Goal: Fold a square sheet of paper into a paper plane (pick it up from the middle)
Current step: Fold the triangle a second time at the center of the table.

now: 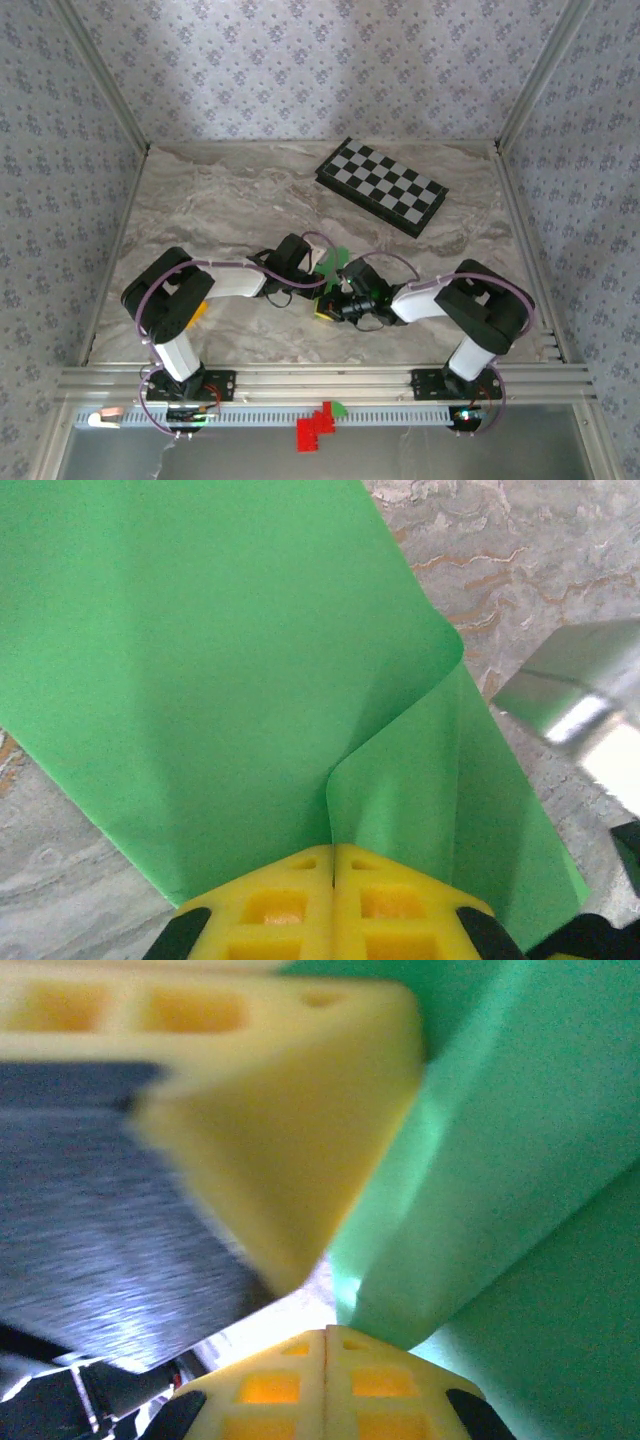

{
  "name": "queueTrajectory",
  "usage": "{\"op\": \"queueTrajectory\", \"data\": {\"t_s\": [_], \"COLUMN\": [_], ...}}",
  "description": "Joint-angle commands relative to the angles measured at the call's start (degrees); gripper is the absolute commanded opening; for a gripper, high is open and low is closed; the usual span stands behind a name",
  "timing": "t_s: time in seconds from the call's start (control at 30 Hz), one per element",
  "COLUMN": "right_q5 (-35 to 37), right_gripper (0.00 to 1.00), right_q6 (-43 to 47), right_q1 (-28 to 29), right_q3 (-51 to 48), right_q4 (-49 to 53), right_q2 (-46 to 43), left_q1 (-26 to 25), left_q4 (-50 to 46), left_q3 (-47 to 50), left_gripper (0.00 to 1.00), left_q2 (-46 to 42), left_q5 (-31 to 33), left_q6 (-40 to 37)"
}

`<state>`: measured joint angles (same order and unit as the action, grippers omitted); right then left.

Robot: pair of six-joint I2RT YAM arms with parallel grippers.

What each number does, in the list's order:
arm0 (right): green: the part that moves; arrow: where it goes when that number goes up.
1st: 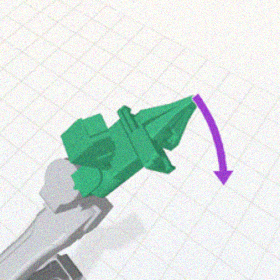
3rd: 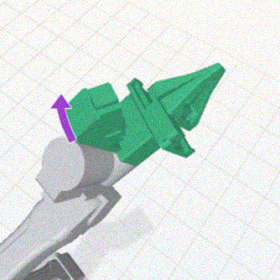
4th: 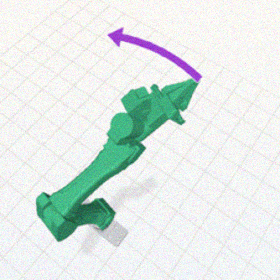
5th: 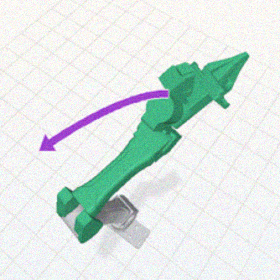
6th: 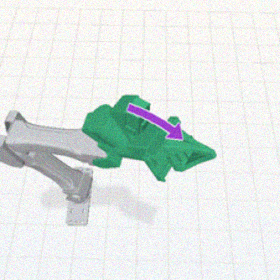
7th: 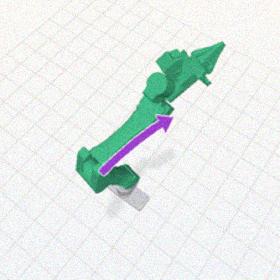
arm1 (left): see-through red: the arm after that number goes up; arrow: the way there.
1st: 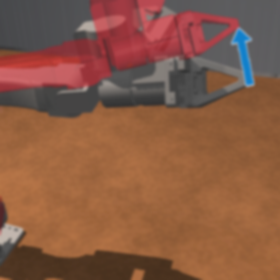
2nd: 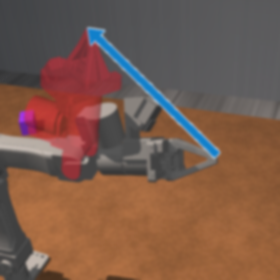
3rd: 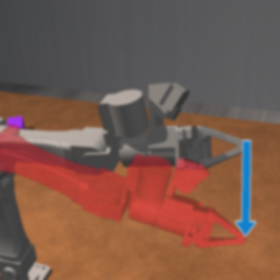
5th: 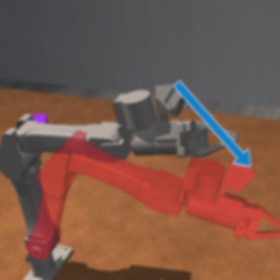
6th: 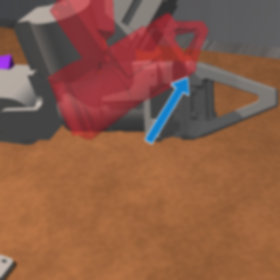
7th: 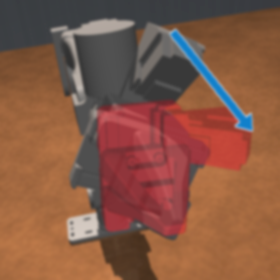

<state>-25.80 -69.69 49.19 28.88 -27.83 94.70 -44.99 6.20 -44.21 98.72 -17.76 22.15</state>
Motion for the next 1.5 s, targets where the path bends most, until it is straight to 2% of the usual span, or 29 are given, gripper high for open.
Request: {"op": "queueTrajectory", "data": {"t_s": [0.0,0.2,0.43,0.77,0.97,1.27,1.47], "right_q5": [0.64,1.35,1.79,0.67,1.63,0.32,0.38], "right_gripper": [0.0,0.0,0.0,0.0,0.0,0.0,0.0], "right_q6": [-0.41,0.43,0.39,0.26,0.74,-0.2,-0.56], "right_q1": [0.62,-0.11,-3.32,-4.19,-4.78,-5.33,-4.77], "right_q3": [1.08,0.95,0.6,1.63,-0.34,-0.15,0.21], "right_q4": [2.44,6.94,5.66,2.18,4.56,1.55,0.4], "right_q2": [2.66,0.24,-4.84,-0.47,1.37,-3.08,-2.58], "left_q1": [0.47,0.52,0.52,0.53,0.56,0.56,0.58], "left_q4": [-6.73,-6.9,-6.9,-6.9,-6.81,-6.81,-6.81], "left_q3": [1.4,1.32,1.32,1.32,1.4,1.14,1.14], "left_gripper": [0.0,0.0,0.0,0.0,0.0,0.0,0.0], "left_q2": [3.68,3.76,3.76,3.76,3.76,4.03,3.98], "left_q5": [3.77,3.78,3.76,3.63,3.52,3.35,3.17], "left_q6": [-0.18,-0.17,-0.24,-0.27,-0.18,-0.18,-0.1]}}
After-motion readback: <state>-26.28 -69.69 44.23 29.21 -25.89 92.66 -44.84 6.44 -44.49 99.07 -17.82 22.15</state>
